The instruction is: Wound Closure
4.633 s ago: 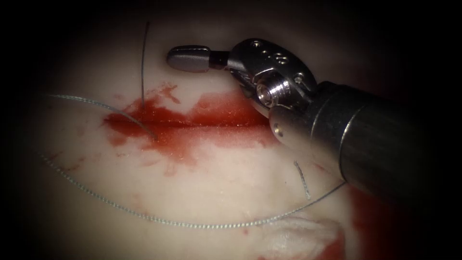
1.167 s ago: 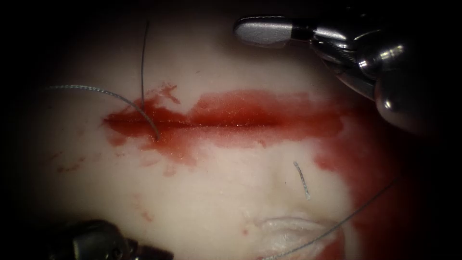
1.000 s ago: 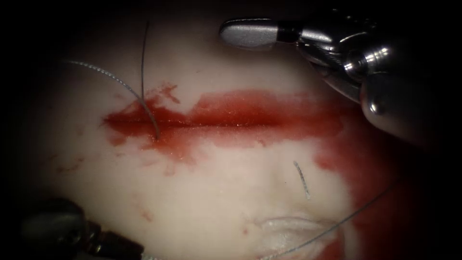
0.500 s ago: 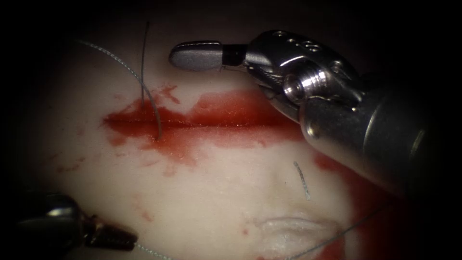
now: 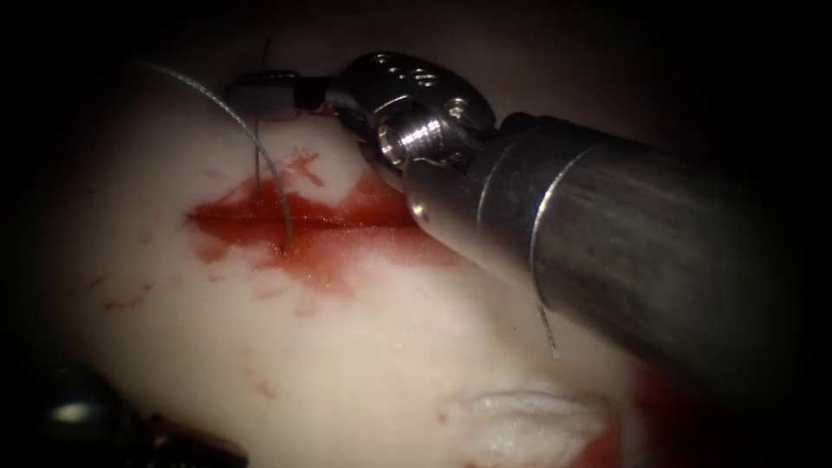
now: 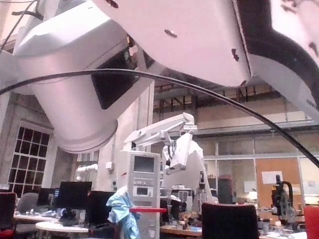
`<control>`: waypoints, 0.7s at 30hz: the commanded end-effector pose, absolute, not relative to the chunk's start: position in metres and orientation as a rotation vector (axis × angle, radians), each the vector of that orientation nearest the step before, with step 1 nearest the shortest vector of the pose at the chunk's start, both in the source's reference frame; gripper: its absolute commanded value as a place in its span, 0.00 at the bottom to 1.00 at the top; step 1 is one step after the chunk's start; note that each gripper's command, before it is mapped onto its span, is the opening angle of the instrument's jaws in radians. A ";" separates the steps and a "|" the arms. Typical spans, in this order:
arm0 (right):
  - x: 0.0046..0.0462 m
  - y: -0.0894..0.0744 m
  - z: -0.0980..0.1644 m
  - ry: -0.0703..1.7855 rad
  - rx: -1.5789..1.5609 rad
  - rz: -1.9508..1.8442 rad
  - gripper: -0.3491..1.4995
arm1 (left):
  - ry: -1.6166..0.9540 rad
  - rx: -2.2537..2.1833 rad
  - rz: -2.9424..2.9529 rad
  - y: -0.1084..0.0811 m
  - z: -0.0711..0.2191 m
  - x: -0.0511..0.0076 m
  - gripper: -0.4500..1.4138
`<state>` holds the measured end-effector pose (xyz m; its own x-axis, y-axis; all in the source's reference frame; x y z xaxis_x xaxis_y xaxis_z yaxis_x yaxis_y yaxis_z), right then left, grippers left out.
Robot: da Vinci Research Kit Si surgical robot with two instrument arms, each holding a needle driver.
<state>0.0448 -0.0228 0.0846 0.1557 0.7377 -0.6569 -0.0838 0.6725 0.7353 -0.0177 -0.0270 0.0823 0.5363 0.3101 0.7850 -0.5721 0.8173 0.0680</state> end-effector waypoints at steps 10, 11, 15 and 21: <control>0.0462 -0.026 0.084 1.236 1.000 0.524 0.00 | -0.841 0.285 0.527 -0.024 0.081 -0.0164 0.00; 0.0463 -0.026 0.084 1.244 1.037 0.518 0.00 | -0.836 0.277 0.523 -0.024 0.081 -0.0160 0.00; 0.0464 -0.027 0.082 1.265 1.227 0.504 0.00 | -0.817 0.251 0.515 -0.023 0.082 -0.0147 0.00; 0.0459 -0.029 0.079 1.235 1.417 0.599 0.00 | -0.673 0.230 0.537 -0.022 0.085 -0.0122 0.00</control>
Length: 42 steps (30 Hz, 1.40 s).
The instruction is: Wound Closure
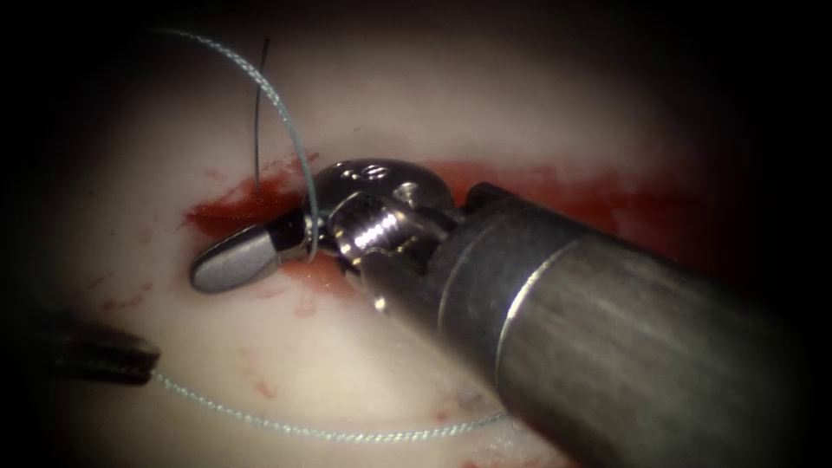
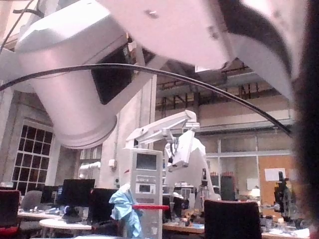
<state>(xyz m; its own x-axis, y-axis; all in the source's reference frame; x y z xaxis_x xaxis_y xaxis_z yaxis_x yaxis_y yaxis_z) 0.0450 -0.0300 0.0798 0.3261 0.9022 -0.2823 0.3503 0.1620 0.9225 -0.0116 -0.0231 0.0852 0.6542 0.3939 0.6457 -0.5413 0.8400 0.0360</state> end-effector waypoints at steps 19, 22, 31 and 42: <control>0.0452 -0.027 0.075 1.143 1.667 0.896 0.00 | -0.460 0.372 0.579 -0.024 0.093 -0.0106 0.00; 0.0454 -0.027 0.074 1.126 1.677 0.891 0.00 | -0.463 0.395 0.571 -0.024 0.093 -0.0119 0.00; 0.0458 -0.027 0.074 1.225 1.629 0.888 0.00 | -0.570 0.414 0.533 -0.024 0.091 -0.0125 0.00; 0.0443 -0.021 0.078 1.605 1.094 0.652 0.00 | -0.896 0.480 0.383 -0.022 0.087 -0.0119 0.00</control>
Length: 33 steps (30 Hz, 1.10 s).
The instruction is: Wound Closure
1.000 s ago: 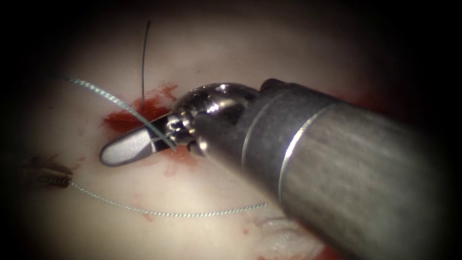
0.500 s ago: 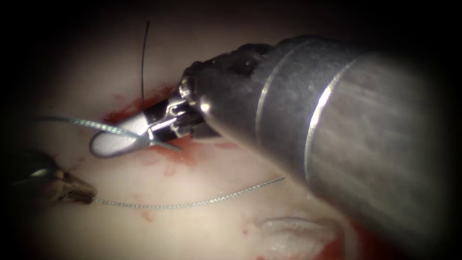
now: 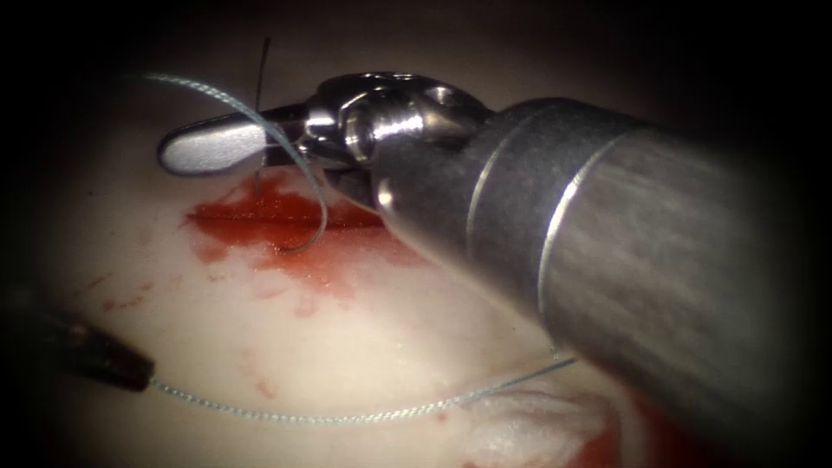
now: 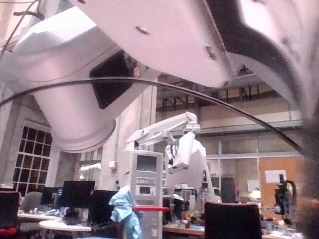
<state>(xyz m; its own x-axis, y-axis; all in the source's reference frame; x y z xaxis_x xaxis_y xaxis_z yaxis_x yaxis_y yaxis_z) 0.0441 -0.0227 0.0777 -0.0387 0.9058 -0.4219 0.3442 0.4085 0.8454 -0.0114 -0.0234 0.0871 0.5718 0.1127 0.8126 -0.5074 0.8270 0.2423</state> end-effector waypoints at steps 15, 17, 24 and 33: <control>0.0371 -0.016 0.078 1.544 0.643 0.741 0.00 | -0.790 0.428 -0.583 -0.019 0.085 -0.0111 0.78; 0.0368 -0.016 0.078 1.544 0.638 0.746 0.00 | -0.752 0.469 -0.786 -0.019 0.084 -0.0111 0.76; 0.0360 -0.016 0.077 1.544 0.647 0.748 0.00 | -0.644 0.640 -1.336 -0.020 0.079 -0.0112 0.62; 0.0361 -0.016 0.077 1.546 0.640 0.741 0.00 | -1.021 0.732 -1.528 -0.025 0.075 -0.0118 0.74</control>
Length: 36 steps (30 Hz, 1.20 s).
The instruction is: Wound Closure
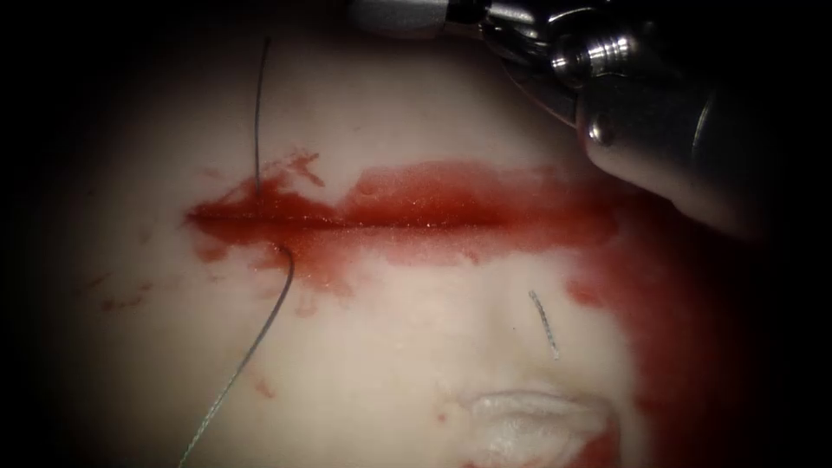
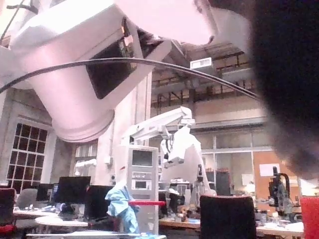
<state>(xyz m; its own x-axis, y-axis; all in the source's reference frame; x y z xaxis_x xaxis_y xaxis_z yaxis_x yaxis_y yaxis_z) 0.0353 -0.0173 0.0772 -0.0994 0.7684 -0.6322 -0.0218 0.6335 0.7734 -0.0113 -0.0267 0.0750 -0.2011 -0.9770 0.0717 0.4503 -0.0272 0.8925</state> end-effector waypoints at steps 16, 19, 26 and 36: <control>0.0371 -0.018 0.076 1.532 0.765 0.733 0.00 | -1.218 0.358 -0.771 -0.024 0.077 -0.0101 0.79; 0.0372 -0.018 0.076 1.525 0.785 0.745 0.00 | -1.218 0.312 -0.410 -0.024 0.076 -0.0089 0.79; 0.0375 -0.019 0.077 1.515 0.813 0.752 0.00 | -1.161 0.061 0.084 -0.027 0.074 -0.0095 0.73; 0.0377 -0.019 0.077 1.505 0.843 0.765 0.00 | -0.965 0.478 -1.083 -0.027 0.079 -0.0132 0.59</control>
<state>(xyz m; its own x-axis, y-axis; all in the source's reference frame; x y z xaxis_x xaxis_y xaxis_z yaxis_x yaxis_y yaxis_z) 0.0369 -0.0202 0.0773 -0.0464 0.8560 -0.5150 0.0798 0.5171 0.8522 -0.0130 -0.0276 0.0801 0.1087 -0.9346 0.3388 0.5101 0.3449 0.7879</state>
